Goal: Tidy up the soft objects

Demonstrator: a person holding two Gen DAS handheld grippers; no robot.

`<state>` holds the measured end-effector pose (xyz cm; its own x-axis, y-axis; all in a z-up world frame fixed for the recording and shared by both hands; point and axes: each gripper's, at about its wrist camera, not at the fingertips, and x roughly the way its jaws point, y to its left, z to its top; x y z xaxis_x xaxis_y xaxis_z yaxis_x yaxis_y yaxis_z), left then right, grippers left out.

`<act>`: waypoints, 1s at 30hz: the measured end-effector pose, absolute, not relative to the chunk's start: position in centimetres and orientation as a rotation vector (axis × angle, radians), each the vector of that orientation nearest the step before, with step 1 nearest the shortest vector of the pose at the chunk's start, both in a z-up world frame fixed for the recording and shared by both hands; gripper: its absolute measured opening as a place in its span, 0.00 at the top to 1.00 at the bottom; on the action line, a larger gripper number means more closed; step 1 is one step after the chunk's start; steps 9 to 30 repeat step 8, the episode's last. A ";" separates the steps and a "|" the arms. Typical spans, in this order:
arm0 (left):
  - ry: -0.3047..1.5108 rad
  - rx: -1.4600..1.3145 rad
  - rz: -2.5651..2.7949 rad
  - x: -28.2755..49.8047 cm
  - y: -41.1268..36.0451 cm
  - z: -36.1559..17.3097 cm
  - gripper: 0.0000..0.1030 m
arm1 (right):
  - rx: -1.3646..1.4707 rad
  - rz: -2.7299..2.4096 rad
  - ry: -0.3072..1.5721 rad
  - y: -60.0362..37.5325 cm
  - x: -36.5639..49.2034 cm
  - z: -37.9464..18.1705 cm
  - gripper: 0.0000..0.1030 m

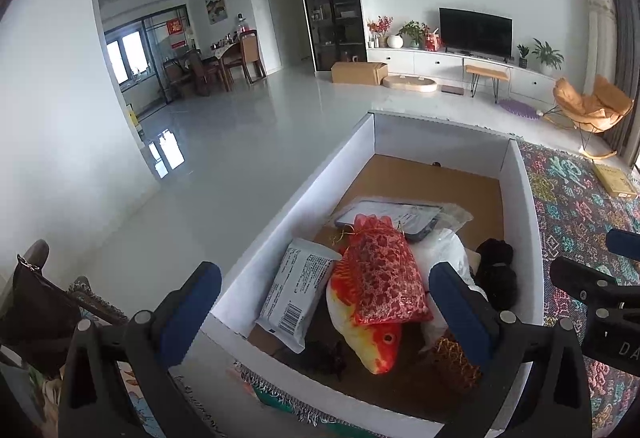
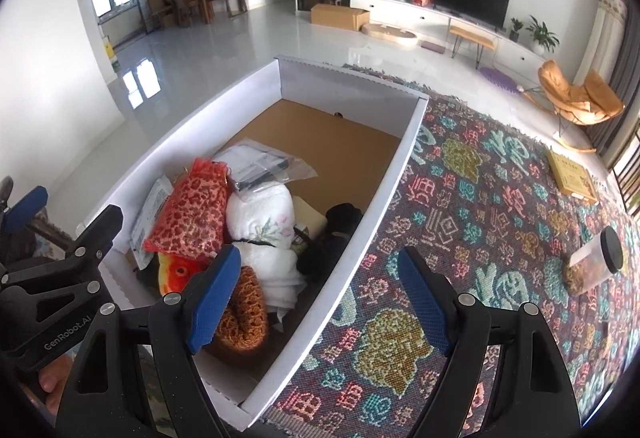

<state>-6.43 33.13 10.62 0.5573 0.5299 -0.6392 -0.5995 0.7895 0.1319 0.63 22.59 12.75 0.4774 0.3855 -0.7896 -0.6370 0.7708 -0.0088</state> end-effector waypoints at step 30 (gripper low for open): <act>0.680 -0.072 0.670 -6.7 32.3 10.8 0.00 | -0.309 0.646 0.862 22.2 0.4 12.5 0.19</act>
